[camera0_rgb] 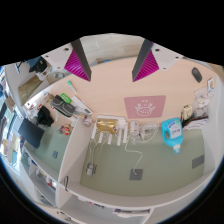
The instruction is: Arrange mouse
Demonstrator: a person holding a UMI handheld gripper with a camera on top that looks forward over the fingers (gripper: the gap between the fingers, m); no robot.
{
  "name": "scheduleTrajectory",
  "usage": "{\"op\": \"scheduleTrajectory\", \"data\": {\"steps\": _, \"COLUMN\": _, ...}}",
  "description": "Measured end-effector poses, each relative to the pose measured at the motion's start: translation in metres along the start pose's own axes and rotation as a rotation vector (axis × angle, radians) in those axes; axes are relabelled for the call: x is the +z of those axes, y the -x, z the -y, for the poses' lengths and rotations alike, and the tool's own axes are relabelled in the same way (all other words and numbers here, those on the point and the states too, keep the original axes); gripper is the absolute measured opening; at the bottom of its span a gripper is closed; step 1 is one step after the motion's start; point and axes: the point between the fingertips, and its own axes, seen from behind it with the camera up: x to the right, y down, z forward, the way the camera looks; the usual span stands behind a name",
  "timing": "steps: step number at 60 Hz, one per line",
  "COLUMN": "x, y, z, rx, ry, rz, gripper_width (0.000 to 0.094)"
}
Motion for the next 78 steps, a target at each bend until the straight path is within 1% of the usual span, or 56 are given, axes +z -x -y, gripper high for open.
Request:
{"op": "scheduleTrajectory", "data": {"steps": 11, "x": -0.007, "y": 0.005, "z": -0.033, "rx": -0.008, "ry": 0.03, "rz": -0.045, "gripper_width": 0.0849}}
{"op": "scheduleTrajectory", "data": {"steps": 20, "x": -0.017, "y": 0.048, "z": -0.087, "rx": -0.023, "ry": 0.06, "rz": -0.05, "gripper_width": 0.0849}}
{"op": "scheduleTrajectory", "data": {"steps": 26, "x": -0.028, "y": 0.113, "z": -0.124, "rx": -0.024, "ry": 0.093, "rz": 0.011, "gripper_width": 0.0852}}
{"op": "scheduleTrajectory", "data": {"steps": 31, "x": -0.033, "y": 0.183, "z": -0.149, "rx": -0.034, "ry": 0.105, "rz": 0.094, "gripper_width": 0.0855}}
{"op": "scheduleTrajectory", "data": {"steps": 36, "x": -0.035, "y": 0.252, "z": -0.162, "rx": -0.063, "ry": 0.099, "rz": 0.179, "gripper_width": 0.0849}}
{"op": "scheduleTrajectory", "data": {"steps": 44, "x": -0.026, "y": 0.344, "z": -0.157, "rx": -0.105, "ry": 0.053, "rz": 0.278, "gripper_width": 0.0846}}
{"op": "scheduleTrajectory", "data": {"steps": 53, "x": 0.002, "y": 0.413, "z": -0.14, "rx": -0.126, "ry": 0.019, "rz": 0.33, "gripper_width": 0.0844}}
{"op": "scheduleTrajectory", "data": {"steps": 58, "x": 0.023, "y": 0.437, "z": -0.133, "rx": -0.149, "ry": -0.002, "rz": 0.33, "gripper_width": 0.0845}}
{"op": "scheduleTrajectory", "data": {"steps": 67, "x": 0.055, "y": 0.463, "z": -0.13, "rx": -0.181, "ry": 0.007, "rz": 0.327, "gripper_width": 0.0847}}
{"op": "scheduleTrajectory", "data": {"steps": 78, "x": 0.079, "y": 0.464, "z": -0.11, "rx": -0.171, "ry": -0.015, "rz": 0.308, "gripper_width": 0.0835}}
